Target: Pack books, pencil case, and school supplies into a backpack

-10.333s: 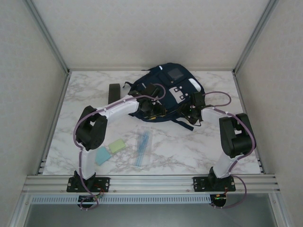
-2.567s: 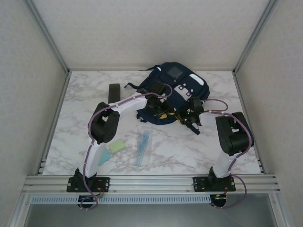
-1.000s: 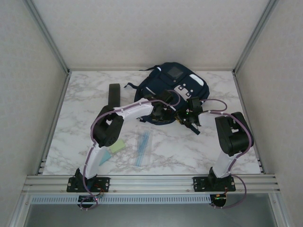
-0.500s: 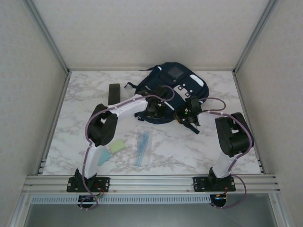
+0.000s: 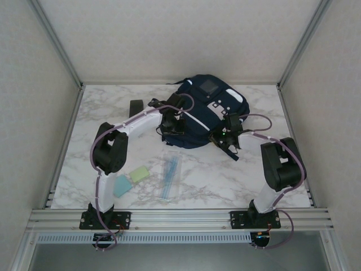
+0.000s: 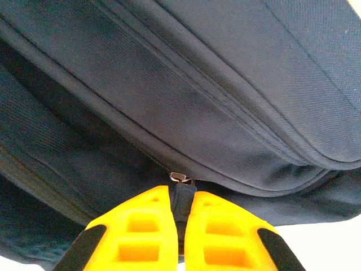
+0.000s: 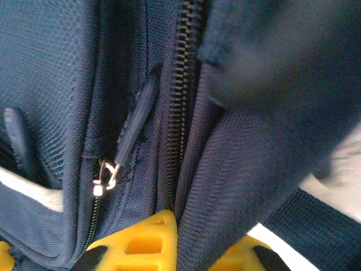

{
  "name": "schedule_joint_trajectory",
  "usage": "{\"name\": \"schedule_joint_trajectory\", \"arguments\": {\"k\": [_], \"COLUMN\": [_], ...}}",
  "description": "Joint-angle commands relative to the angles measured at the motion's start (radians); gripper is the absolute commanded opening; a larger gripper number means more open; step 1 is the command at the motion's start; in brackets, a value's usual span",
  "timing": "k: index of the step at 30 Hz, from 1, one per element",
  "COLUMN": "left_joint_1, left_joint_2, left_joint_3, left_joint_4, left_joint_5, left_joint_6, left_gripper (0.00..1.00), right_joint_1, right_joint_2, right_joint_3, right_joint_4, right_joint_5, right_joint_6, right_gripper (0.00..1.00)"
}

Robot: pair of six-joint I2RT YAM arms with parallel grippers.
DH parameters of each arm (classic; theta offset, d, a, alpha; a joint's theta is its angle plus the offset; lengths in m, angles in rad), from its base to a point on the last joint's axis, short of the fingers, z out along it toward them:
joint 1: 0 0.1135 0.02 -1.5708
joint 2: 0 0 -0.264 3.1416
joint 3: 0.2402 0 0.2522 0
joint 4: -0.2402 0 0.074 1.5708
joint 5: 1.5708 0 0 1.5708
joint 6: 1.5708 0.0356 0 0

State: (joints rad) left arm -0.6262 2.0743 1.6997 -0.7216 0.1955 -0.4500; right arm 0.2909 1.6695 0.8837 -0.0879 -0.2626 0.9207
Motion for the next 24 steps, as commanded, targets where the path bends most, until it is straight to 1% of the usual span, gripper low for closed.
{"name": "schedule_joint_trajectory", "arguments": {"k": [1,3,4,6,9,12,15,19,22,24], "left_joint_1": [0.073,0.048,0.037,0.014,-0.006,-0.019,-0.033,-0.049,-0.065,-0.069], "left_joint_2": [-0.110,-0.125,-0.128,-0.128,-0.122,-0.112,-0.114,-0.126,-0.133,-0.139], "left_joint_3": [0.041,0.059,0.071,0.099,0.116,0.136,0.150,0.152,0.152,0.145], "left_joint_4": [-0.002,0.023,0.028,0.039,0.074,0.092,0.105,0.157,0.174,0.171], "left_joint_5": [0.054,0.086,0.089,0.097,0.130,0.173,0.194,0.242,0.255,0.255], "left_joint_6": [-0.072,-0.101,-0.107,-0.120,-0.153,-0.172,-0.182,-0.226,-0.239,-0.236], "left_gripper": [0.00,0.00,0.00,0.00,0.00,0.00,0.00,0.00,0.00,0.00], "right_joint_1": [-0.091,-0.084,-0.081,-0.075,-0.063,-0.037,-0.010,0.024,0.054,0.059], "right_joint_2": [-0.115,-0.159,-0.182,-0.232,-0.291,-0.331,-0.344,-0.297,-0.240,-0.210], "right_joint_3": [0.092,0.108,0.110,0.111,0.081,0.029,0.003,-0.009,0.023,0.016], "right_joint_4": [-0.227,-0.266,-0.283,-0.322,-0.332,-0.257,-0.186,-0.031,-0.006,0.058], "right_joint_5": [0.096,0.039,0.021,-0.009,-0.046,-0.087,-0.055,-0.092,-0.048,-0.023], "right_joint_6": [-0.095,-0.101,-0.103,-0.102,-0.072,0.000,0.057,0.166,0.191,0.222], "right_gripper": [0.30,0.49,0.54,0.59,0.60,0.61,0.61,0.62,0.63,0.60]}}
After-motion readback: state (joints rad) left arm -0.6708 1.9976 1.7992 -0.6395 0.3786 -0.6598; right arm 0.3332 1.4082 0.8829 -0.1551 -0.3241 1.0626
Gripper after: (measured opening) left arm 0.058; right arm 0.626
